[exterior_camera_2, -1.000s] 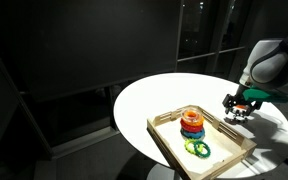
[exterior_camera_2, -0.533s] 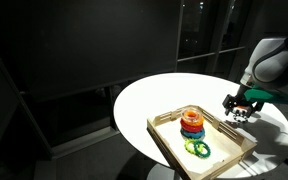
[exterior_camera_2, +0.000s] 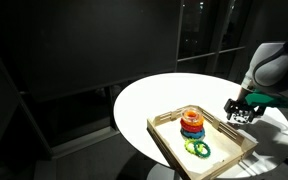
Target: Pick up the white and black striped ring that is on the table and move it into the wooden tray
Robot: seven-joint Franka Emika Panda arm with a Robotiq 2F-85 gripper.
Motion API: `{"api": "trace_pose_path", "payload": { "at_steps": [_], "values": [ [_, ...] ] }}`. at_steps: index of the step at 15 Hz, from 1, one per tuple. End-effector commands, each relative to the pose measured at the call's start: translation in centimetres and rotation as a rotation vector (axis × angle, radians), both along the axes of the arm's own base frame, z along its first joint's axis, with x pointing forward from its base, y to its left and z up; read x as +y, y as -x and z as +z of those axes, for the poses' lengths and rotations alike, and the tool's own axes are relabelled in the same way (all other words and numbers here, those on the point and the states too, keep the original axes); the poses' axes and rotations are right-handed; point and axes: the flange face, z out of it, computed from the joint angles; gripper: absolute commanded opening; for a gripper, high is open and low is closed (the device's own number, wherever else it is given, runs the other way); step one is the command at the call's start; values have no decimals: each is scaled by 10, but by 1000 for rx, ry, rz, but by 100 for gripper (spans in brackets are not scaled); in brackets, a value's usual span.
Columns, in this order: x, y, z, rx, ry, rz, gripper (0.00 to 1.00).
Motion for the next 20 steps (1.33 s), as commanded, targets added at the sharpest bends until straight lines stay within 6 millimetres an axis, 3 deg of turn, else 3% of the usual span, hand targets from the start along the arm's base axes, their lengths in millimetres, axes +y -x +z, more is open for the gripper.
{"api": "trace_pose_path", "payload": {
  "at_steps": [1,18,19,20],
  "values": [
    [-6,-3,-5,13,-10,-7,100],
    [-30,-16,-13,13,26,-37,100],
    [-31,-16,-12,13,27,-39,83],
    [-32,-16,-12,11,28,-41,73]
  ]
}}
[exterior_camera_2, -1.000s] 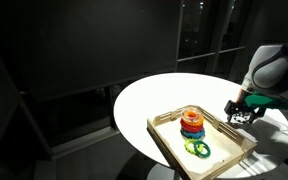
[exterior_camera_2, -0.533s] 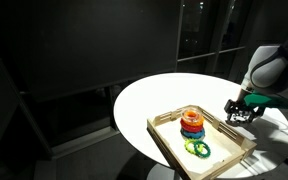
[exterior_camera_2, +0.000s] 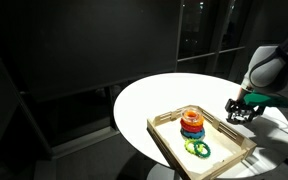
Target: Pick up the white and black striped ring that is on the table and move it into the wooden tray
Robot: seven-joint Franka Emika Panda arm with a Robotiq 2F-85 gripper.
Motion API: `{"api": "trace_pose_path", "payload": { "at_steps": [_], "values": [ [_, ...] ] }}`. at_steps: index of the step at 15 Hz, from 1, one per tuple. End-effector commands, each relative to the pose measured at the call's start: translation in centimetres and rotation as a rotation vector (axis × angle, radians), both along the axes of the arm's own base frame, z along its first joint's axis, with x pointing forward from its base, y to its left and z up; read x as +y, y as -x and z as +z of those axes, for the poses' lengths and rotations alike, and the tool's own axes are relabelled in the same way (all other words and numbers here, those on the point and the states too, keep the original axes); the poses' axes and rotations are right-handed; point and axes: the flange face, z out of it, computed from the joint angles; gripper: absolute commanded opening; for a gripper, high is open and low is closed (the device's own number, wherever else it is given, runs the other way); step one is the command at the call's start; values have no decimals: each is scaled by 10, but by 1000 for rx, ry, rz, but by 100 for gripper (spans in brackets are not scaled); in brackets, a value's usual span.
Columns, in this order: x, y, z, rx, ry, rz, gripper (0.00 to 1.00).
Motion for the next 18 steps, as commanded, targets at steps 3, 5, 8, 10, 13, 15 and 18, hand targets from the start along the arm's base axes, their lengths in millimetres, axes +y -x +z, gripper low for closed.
{"api": "trace_pose_path", "payload": {
  "at_steps": [3,5,8,10,13,15,18],
  "values": [
    [-8,-7,6,-7,9,-1,50],
    [-6,-7,15,-19,3,6,42],
    [3,-5,27,-21,-15,33,41],
    [14,-4,35,-24,-36,64,41],
    [34,-4,51,-26,-60,120,41],
    [47,-4,60,-24,-72,160,41],
    [64,-4,73,-21,-76,226,41]
  ]
}}
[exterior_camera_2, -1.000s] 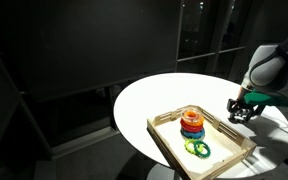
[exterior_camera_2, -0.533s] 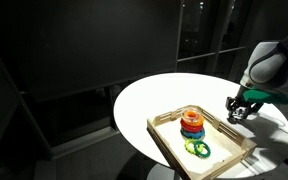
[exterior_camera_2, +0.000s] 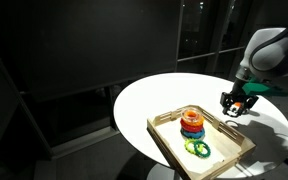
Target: Pick up the white and black striped ring that is on the table and move it into the wooden tray
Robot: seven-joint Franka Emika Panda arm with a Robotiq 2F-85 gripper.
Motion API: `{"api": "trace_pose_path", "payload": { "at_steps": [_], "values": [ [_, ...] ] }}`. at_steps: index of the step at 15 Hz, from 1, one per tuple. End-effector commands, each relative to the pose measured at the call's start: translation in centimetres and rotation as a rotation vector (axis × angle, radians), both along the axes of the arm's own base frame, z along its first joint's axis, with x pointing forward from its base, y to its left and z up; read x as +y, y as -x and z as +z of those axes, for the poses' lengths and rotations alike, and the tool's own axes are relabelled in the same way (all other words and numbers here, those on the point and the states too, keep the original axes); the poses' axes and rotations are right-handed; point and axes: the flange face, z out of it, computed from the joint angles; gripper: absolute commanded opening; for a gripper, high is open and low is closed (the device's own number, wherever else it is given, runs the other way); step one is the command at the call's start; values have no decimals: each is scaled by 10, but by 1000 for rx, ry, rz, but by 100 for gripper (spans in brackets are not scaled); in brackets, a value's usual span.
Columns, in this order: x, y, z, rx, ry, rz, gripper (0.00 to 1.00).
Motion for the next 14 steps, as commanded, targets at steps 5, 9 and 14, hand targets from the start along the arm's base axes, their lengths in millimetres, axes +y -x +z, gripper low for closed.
{"api": "trace_pose_path", "payload": {
  "at_steps": [5,9,14],
  "values": [
    [22,3,17,4,-16,82,66],
    [25,5,20,6,-18,96,66],
    [39,4,22,7,-4,144,41]
  ]
}}
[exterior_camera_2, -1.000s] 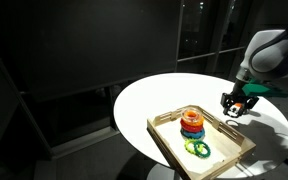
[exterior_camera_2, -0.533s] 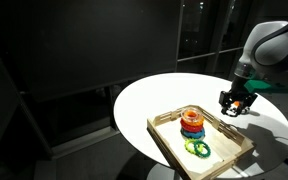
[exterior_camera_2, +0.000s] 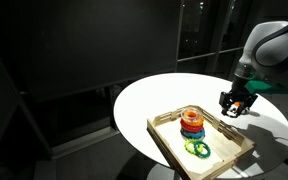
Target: Pick up the white and black striped ring that is on the table and move it into the wooden tray
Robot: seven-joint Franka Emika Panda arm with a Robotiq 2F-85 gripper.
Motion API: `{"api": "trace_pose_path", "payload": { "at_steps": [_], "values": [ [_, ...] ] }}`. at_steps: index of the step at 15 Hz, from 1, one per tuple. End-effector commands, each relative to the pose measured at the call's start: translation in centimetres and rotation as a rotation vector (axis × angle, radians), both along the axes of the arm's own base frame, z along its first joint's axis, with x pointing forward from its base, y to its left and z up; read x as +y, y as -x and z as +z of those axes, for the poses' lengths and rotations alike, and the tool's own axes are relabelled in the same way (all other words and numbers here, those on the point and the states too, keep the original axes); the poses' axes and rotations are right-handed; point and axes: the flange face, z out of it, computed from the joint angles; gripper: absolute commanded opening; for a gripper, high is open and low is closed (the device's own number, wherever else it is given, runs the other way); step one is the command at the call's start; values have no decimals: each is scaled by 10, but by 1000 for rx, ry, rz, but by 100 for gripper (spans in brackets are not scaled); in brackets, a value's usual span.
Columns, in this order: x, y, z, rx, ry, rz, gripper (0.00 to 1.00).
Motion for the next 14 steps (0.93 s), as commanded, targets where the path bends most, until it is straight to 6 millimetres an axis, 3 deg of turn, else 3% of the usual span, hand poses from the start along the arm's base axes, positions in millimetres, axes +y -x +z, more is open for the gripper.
{"api": "trace_pose_path", "payload": {
  "at_steps": [1,14],
  "values": [
    [19,-3,4,-6,16,68,41],
    [132,6,13,-58,-69,447,41]
  ]
}}
